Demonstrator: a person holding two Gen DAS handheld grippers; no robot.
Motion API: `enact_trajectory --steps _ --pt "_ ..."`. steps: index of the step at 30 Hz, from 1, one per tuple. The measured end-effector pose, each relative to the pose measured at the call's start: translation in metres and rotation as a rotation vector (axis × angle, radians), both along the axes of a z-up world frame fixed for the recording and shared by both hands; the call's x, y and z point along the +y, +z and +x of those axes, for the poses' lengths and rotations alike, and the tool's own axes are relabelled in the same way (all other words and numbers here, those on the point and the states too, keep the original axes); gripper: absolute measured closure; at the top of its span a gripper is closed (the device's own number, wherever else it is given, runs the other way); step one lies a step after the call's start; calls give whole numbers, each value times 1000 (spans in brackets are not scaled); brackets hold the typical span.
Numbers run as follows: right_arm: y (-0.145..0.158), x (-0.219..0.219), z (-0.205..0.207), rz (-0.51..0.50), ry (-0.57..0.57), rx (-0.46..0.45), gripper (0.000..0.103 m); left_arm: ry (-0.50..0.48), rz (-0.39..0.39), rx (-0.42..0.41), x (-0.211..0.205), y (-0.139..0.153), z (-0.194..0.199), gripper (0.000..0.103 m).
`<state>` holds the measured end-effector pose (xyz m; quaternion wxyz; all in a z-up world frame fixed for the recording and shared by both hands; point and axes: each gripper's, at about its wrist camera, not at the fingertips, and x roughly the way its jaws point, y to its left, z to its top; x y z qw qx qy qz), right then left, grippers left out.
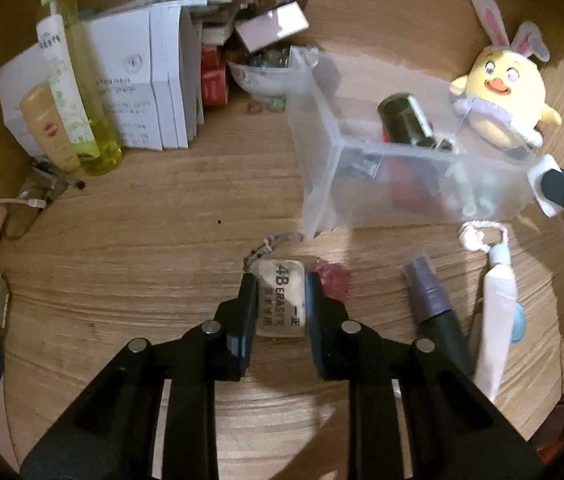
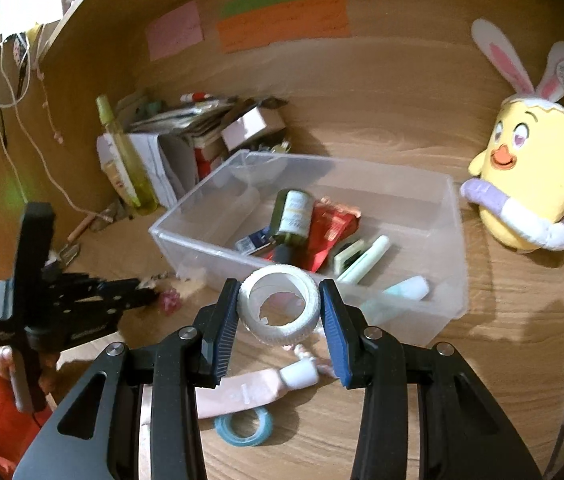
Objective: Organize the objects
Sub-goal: 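Carry the eraser and tape roll into the clear box and release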
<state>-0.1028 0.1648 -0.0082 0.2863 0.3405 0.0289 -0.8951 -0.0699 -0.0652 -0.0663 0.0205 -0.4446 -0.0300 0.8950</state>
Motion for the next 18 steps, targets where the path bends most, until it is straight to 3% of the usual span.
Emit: enact_trajectory --steps 10,18 --pt "12 15 -20 -7 -51 48 66 -28 35 133 19 52 -1 80" --pt "16 22 -37 10 -97 71 66 -58 71 175 37 66 -21 80"
